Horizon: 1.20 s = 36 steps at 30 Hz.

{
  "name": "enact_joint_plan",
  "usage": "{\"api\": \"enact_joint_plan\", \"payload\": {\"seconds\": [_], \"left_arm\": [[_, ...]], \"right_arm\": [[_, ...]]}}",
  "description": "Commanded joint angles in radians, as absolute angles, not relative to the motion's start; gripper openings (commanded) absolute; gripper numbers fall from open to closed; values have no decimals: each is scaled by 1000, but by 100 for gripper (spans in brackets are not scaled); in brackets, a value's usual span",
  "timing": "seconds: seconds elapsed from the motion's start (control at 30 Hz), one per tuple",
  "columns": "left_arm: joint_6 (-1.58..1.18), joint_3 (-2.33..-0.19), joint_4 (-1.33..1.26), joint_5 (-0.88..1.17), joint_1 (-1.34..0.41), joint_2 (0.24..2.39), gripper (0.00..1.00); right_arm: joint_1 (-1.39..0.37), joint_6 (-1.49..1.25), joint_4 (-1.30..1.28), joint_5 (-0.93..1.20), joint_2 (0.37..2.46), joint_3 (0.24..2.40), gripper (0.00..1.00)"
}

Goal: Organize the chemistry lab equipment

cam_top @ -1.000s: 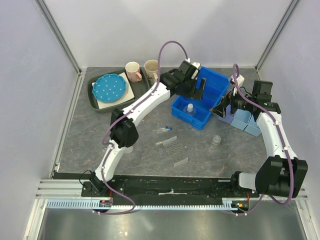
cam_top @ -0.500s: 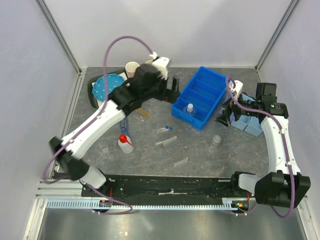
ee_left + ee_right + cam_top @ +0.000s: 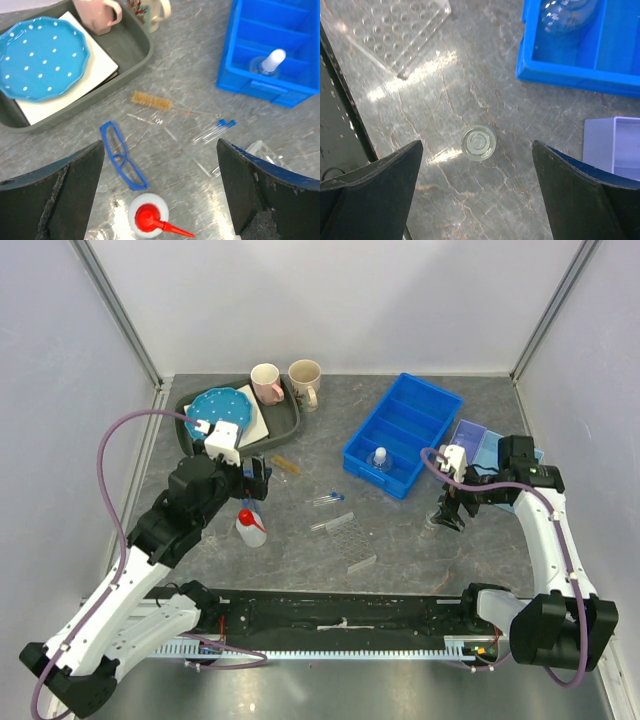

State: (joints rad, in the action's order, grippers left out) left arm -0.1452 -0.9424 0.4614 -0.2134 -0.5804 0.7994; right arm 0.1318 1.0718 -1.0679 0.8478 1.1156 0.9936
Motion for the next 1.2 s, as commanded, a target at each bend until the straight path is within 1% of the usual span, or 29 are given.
{"api": "enact_joint_plan", "payload": {"seconds": [0.0,0.13,0.17,0.23,0.37,0.5,0.73,0.8,0.97,1.17], "left_arm": [[-48,-859,399,-307,-571,744,100],[-75,-786,385,-328,-571,721,100],[-80,-775,373,-333,-571,719,100],[-83,-762,367,-334,-571,710,100],[-75,-749,360,-354,-571,701,100],[-97,-721,370,-353,-571,684,99],[-95,-713,377,-387,-571,657,99],[-94,-710,377,-387,-571,655,99],[-86,-706,374,-379,-571,646,99],[-84,-701,371,-387,-571,629,99]], "right_arm": [[103,1212,-1094,766,1097,940,98],[75,1357,-1101,747,1056,861,98],[72,1443,-1104,742,1048,827,98],[69,1491,-1091,741,1040,802,98],[67,1486,-1055,744,1077,793,98],[60,1434,-968,703,1106,776,98],[6,1378,-862,649,1169,765,98],[-37,1353,-822,640,1184,761,98],[-61,1318,-793,615,1219,755,98],[-72,1321,-787,574,1255,732,93]]}}
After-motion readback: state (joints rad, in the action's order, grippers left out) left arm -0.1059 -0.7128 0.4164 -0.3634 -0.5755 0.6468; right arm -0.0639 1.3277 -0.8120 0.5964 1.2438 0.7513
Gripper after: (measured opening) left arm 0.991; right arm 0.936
